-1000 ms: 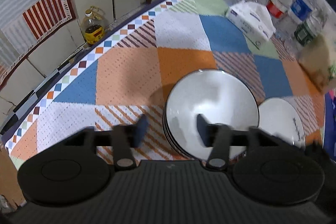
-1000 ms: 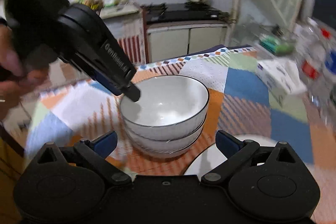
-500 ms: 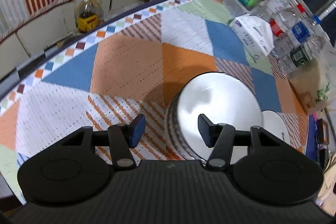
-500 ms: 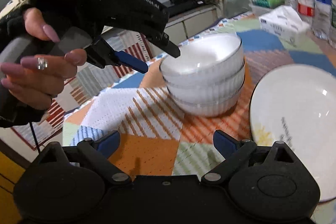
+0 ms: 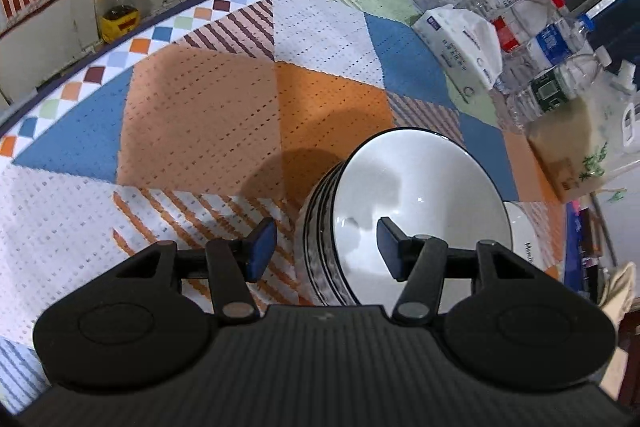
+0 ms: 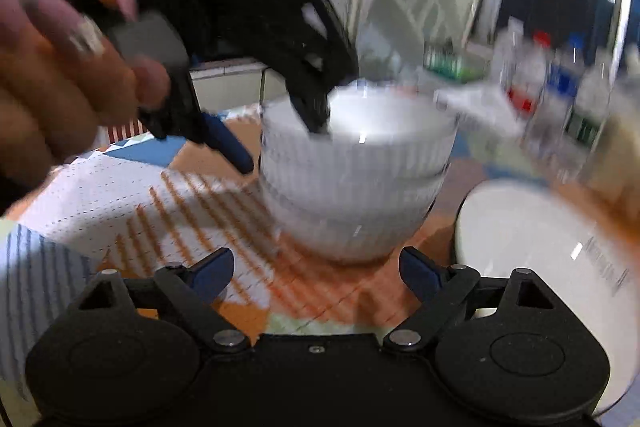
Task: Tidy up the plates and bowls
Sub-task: 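Lower the bowl stack onto the center of the sun plate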
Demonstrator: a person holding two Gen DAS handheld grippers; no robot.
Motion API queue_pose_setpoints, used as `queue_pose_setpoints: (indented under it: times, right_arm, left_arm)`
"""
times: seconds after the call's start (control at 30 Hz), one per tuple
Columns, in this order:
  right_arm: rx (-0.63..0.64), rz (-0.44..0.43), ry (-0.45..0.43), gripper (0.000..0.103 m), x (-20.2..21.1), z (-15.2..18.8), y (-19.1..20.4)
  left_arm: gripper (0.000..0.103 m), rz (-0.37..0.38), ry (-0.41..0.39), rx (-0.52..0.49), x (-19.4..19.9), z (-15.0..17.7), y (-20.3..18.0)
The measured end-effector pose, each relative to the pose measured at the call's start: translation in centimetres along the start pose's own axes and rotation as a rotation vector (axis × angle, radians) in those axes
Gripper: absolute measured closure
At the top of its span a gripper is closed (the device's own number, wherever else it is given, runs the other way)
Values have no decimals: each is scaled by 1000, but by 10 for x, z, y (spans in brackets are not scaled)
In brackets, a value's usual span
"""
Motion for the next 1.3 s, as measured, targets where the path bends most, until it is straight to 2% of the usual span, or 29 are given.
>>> queue_pose_setpoints:
  times: [0.1,0.2,0.3,0.37,0.43,0.5,0.6,0.73,1.0,1.17,1.3]
  right_arm:
    - [63,6,-21,8,4,-11,-14]
    - [84,-32,12,5,-4,-16,-30]
    - [147,-102,83,4,-22,-16,-36]
    - [179,-104,85,2,-31,-20,-39]
    - [221,-148,97,1,-38,-24,-41]
    - [282,-199,108,1,-46,-26,-36]
    - [342,-255,133,0,-60,-27,-31]
    - [303,-321,192,0,-75,-26,-30]
    - [360,-366,257,0,-98,-26,-20]
    - [353,-398,248,0,-105,-26,-20]
    - [343,-417,227,0,-100,-25,-23]
  left_arm:
    - [50,33,16,19,-3,3,0]
    - [50,42,22,29,-6,3,1]
    - [51,37,17,36,-8,2,3]
    - [52,37,19,34,-10,2,3]
    - [55,35,25,30,-14,2,3]
    - [63,31,30,34,-16,2,5]
    - [65,39,22,38,-16,3,7]
    - [65,64,21,68,-15,4,10]
    - [65,128,25,144,-19,5,18]
    - [65,85,27,78,-19,7,9]
    - [65,66,30,62,-14,10,4]
Point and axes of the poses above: each gripper's, at about its wrist camera, not at the fingertips, and x roughly against the way its jaws point, y to its left, z to its underside, the point moved 10 cm from there along -x, roughly the way its jaws point, and after that the axes turned 7 degrees about z, right-handed, at the moved point
